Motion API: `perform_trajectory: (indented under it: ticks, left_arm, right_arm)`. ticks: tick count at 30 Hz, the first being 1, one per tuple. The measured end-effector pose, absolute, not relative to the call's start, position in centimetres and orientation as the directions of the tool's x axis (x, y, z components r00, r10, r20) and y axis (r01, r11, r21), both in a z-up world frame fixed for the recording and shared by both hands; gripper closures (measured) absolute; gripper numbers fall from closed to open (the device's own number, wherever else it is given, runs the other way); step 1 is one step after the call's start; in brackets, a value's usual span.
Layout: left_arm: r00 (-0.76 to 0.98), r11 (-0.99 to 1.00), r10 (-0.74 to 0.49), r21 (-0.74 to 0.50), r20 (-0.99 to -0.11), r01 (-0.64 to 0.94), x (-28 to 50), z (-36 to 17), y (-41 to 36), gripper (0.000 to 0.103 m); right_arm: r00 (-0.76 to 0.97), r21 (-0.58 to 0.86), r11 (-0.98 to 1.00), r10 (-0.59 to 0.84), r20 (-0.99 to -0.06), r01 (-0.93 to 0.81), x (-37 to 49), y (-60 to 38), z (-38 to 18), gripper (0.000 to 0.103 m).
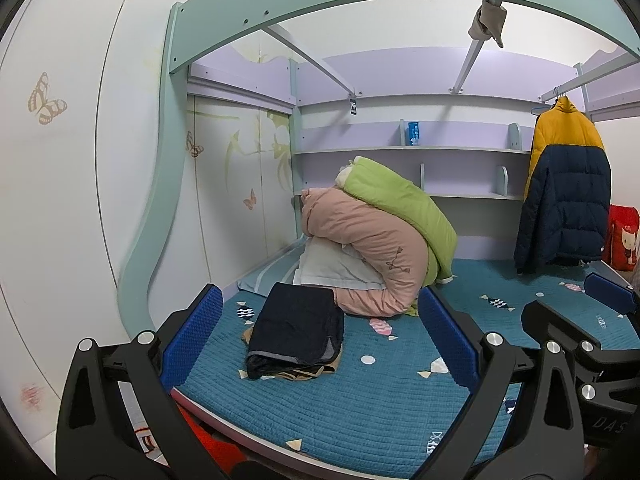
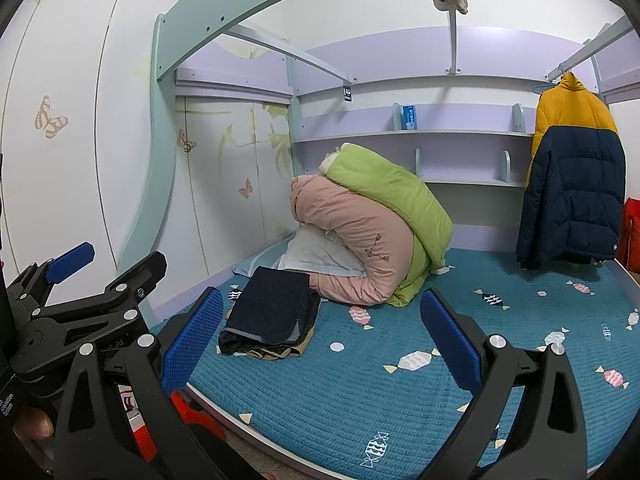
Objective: Fold large clothes
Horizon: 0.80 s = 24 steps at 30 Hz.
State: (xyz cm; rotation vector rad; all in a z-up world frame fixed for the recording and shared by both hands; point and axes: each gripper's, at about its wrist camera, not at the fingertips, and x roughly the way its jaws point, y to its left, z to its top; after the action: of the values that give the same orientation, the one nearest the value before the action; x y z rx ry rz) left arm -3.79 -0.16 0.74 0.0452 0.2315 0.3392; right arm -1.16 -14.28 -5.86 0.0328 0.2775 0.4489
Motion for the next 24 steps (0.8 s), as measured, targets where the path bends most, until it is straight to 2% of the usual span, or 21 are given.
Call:
perform_trajectory:
  ticks: [24]
  left_arm:
    - [0.914, 0.939, 0.343, 0.085, -0.216, -0.332, -3.90, 0.74, 0.08, 0.005]
  right_arm:
    - [0.864, 0.095, 0.901, 0.433, -0.257, -0.424, -1.13, -14.11, -5.84, 0.007]
